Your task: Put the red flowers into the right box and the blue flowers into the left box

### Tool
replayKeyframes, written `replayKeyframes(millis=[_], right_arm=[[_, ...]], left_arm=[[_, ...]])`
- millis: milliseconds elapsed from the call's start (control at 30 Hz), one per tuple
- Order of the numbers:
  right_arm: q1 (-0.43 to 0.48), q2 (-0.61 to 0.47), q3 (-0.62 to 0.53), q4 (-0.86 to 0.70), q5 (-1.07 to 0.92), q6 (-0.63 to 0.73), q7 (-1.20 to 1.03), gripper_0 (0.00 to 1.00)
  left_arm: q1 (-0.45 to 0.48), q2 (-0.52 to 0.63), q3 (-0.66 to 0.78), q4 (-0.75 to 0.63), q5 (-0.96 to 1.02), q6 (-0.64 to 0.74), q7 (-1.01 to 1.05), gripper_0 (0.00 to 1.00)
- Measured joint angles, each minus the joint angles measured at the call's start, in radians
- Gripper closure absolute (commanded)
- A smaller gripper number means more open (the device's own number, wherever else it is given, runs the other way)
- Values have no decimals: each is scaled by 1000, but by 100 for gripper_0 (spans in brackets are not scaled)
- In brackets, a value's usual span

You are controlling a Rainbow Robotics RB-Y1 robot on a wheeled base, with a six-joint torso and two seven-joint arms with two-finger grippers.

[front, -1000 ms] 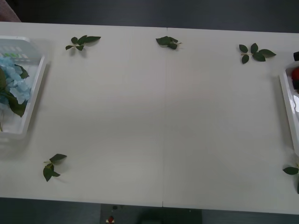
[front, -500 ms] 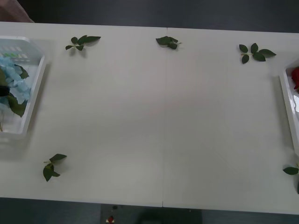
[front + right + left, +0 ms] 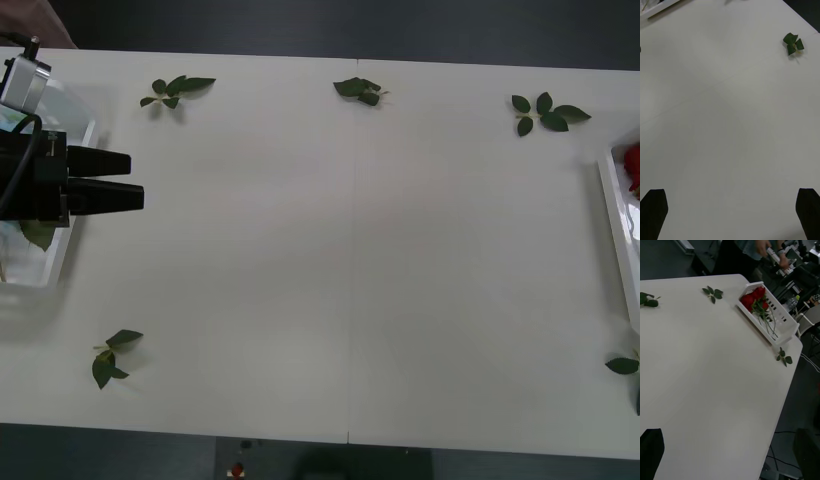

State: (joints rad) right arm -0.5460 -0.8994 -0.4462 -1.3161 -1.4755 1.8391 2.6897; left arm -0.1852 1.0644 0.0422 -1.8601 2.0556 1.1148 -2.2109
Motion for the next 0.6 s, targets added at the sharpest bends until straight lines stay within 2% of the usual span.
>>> replayKeyframes(millis=[167, 400, 500, 600], right_arm=[[0, 0, 0, 0, 0, 0, 0, 0], [0, 0, 0, 0, 0, 0, 0, 0], [0, 0, 0, 0, 0, 0, 0, 0], [0, 0, 0, 0, 0, 0, 0, 0]], left_arm=[[-24, 0, -89, -2, 68, -31, -183, 0], [-84, 6, -202, -8, 123, -90, -245, 0], [-100, 32, -241, -39, 152, -112, -350, 0], [-101, 57, -246, -81, 181, -114, -361, 0]])
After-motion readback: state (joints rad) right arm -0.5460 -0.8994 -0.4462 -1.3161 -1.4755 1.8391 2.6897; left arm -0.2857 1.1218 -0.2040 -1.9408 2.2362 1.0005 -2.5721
